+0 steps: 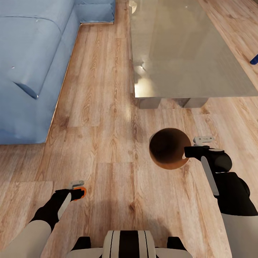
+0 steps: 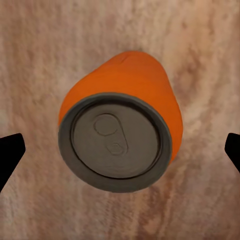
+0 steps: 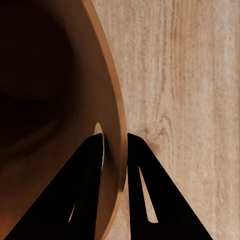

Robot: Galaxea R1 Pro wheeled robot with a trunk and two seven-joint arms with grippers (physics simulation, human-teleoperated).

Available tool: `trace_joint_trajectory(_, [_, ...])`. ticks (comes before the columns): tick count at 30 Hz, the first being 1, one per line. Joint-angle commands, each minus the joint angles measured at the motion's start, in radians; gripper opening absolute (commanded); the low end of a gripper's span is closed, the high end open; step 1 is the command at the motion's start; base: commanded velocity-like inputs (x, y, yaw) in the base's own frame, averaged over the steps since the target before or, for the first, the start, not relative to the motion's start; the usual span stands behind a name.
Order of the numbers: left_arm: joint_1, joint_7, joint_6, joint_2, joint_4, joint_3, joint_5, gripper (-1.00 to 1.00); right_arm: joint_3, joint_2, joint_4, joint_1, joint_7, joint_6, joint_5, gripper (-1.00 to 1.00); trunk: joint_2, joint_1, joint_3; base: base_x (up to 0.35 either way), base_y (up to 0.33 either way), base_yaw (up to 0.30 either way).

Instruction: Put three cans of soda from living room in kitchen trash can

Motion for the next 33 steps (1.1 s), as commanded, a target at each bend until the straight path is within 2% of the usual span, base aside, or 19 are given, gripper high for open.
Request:
trace_joint_trajectory(1, [0.000,0.000,0.000,0.000,0.000,0.000,0.000,1.00,0.000,0.000,0.000,0.000,0.005,-0.001,-0.010,-1.00,0.000,0.000,0.000,0.000,0.000,0.000])
trace_joint_trajectory(7, [0.000,0.000,-0.015,0.000,0.001,0.000,0.000,1.00,0.001,0.000,0.000,0.000,0.005,-0.001,-0.010,-1.00,0.000,0.000,-0.001,0.000,0.000,0.000])
trace_joint_trajectory(15, [0.000,0.000,-0.024,0.000,0.001,0.000,0.000,1.00,0.001,0.000,0.000,0.000,0.005,-0.001,-0.010,-1.00,-0.056,0.031,-0.036,0.000,0.000,0.000])
trace_joint_trajectory(33, [0.000,0.000,-0.027,-0.001,0.001,-0.001,0.000,1.00,0.004,0.001,0.000,0.001,0.005,-0.001,-0.010,-1.00,-0.056,0.031,-0.062,0.000,0.000,0.000])
